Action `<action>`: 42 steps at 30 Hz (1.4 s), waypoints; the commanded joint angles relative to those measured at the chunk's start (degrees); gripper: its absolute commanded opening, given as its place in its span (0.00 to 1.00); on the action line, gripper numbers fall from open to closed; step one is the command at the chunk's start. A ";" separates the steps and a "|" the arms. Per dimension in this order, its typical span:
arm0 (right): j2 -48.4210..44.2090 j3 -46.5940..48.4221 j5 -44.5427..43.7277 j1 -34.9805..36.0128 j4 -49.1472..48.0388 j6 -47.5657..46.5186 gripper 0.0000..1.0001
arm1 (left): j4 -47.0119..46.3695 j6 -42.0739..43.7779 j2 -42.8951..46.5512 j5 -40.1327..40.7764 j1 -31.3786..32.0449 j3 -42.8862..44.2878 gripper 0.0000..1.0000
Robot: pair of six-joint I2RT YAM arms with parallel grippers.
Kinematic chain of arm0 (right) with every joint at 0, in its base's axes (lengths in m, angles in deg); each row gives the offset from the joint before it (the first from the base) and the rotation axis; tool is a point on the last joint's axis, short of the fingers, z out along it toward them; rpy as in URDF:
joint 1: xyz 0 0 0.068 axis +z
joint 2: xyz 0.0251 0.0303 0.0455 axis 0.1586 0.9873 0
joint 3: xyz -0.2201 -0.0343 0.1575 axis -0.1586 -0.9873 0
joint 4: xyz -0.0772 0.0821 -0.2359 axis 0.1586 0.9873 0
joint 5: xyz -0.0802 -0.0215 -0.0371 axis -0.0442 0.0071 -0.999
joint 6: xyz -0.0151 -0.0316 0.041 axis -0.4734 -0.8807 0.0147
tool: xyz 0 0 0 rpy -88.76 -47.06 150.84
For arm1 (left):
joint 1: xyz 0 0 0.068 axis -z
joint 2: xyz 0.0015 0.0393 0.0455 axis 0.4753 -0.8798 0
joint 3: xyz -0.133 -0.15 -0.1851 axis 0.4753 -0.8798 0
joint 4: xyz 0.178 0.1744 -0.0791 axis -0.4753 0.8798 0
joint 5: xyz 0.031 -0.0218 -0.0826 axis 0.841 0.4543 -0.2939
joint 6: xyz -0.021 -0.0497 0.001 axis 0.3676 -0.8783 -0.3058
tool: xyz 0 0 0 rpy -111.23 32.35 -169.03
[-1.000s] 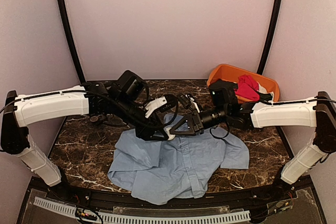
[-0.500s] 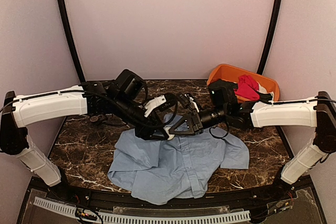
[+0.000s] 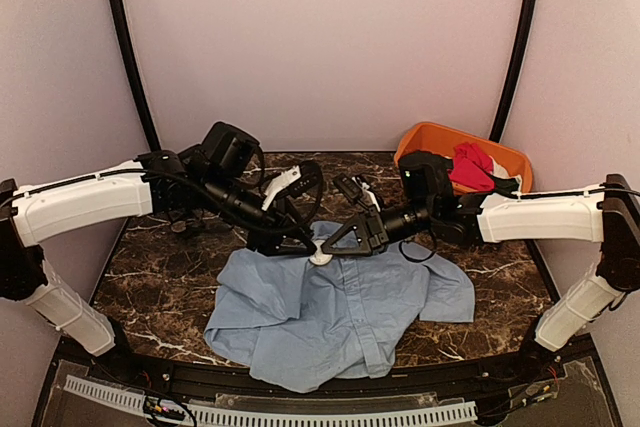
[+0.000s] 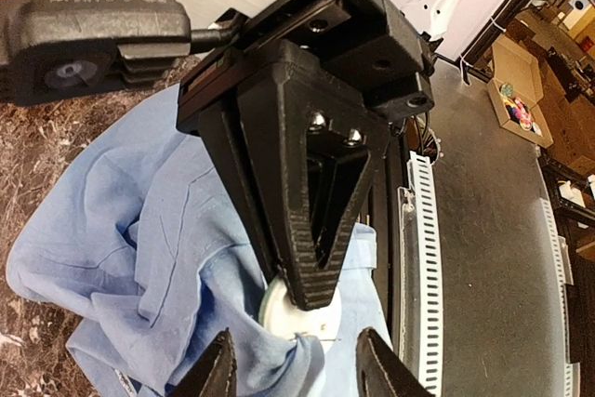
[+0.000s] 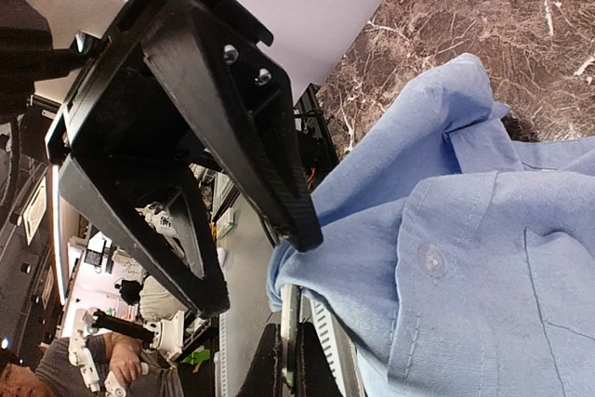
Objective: Pin the brooch onto the clothing
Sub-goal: Pin the brooch to the flattened clothing.
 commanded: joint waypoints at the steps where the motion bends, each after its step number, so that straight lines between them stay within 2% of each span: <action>1: 0.17 1.20 1.77 -0.53 -2.63 -0.09 0.00 | 2.83 0.43 -1.71 -1.45 0.04 1.59 0.44; 16: 0.14 1.14 2.31 -0.78 -2.50 -0.34 0.00 | 3.10 0.54 -3.37 0.17 0.11 2.43 0.41; 33: 0.16 1.68 1.95 -0.72 -1.83 -0.56 0.00 | 4.28 0.35 -5.55 2.22 0.96 3.32 0.31; 42: -0.03 1.88 1.96 -0.59 -1.83 -0.63 0.00 | 4.40 0.18 -6.18 3.14 1.56 3.69 0.20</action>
